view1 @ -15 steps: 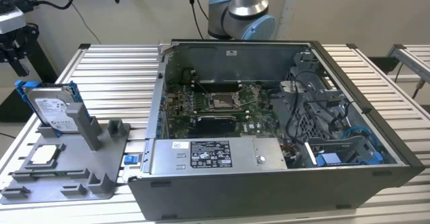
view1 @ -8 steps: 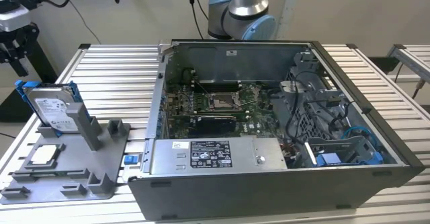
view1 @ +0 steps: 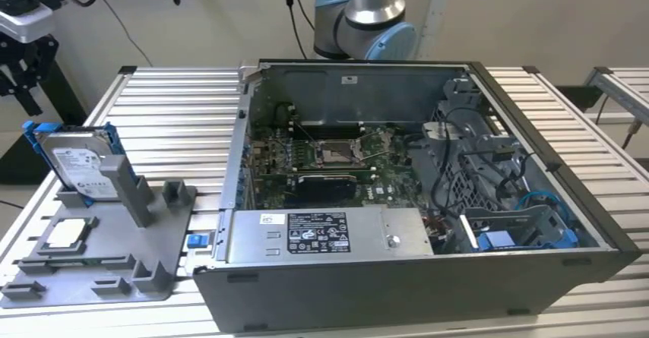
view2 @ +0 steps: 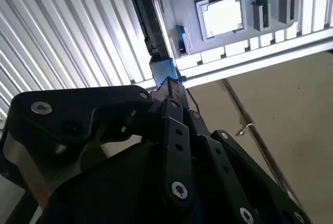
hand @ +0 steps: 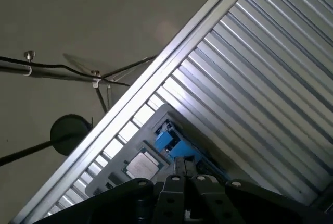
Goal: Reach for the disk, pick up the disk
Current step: 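Pick up the disk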
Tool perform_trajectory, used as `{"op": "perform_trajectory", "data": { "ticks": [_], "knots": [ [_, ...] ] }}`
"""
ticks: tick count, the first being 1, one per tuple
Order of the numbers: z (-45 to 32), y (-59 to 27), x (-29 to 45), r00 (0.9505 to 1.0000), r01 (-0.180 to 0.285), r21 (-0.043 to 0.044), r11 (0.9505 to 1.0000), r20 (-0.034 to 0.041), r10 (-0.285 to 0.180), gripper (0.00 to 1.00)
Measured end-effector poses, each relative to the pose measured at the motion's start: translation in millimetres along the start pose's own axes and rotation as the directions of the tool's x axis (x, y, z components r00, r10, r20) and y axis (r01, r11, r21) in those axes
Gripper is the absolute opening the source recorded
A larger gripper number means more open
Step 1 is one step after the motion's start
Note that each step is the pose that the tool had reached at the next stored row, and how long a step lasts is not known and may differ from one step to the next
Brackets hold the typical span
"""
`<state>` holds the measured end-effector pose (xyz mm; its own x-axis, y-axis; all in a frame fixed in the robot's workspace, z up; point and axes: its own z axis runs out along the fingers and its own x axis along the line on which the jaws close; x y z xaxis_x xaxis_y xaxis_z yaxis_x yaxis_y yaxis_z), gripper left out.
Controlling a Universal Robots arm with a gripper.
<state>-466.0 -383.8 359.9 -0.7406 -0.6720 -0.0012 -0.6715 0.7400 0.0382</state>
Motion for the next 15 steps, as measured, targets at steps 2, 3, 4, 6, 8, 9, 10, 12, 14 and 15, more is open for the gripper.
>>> {"op": "perform_trajectory", "data": {
  "ticks": [2,3,4,6,8,9,10,12,14,15],
  "knots": [
    [0.0,0.0,0.0,0.9993,0.037,-0.0001,0.9993,-0.0015,-0.037,0.00],
    [0.0,0.0,0.0,0.9985,0.055,-0.0001,0.9985,-0.0021,-0.055,0.00],
    [0.0,0.0,0.0,0.9974,0.073,-0.0002,0.9974,-0.0029,-0.073,0.00],
    [0.0,0.0,0.0,0.9941,0.109,-0.0003,0.9941,-0.0041,-0.109,0.00],
    [0.0,0.0,0.0,0.9893,0.146,-0.0005,0.9894,-0.0056,-0.146,0.00],
    [0.0,0.0,0.0,0.9865,0.164,-0.0007,0.9865,-0.0062,-0.164,0.00],
    [0.0,0.0,0.0,0.9834,0.181,-0.0008,0.9834,-0.0069,-0.181,0.00],
    [0.0,0.0,0.0,0.9763,0.216,-0.0011,0.9764,-0.0082,-0.216,0.00],
    [0.0,0.0,0.0,0.9676,0.252,-0.0015,0.9677,-0.0096,-0.252,0.00],
    [0.0,0.0,0.0,0.9631,0.269,-0.0017,0.9631,-0.0102,-0.269,0.00]
  ]
}}
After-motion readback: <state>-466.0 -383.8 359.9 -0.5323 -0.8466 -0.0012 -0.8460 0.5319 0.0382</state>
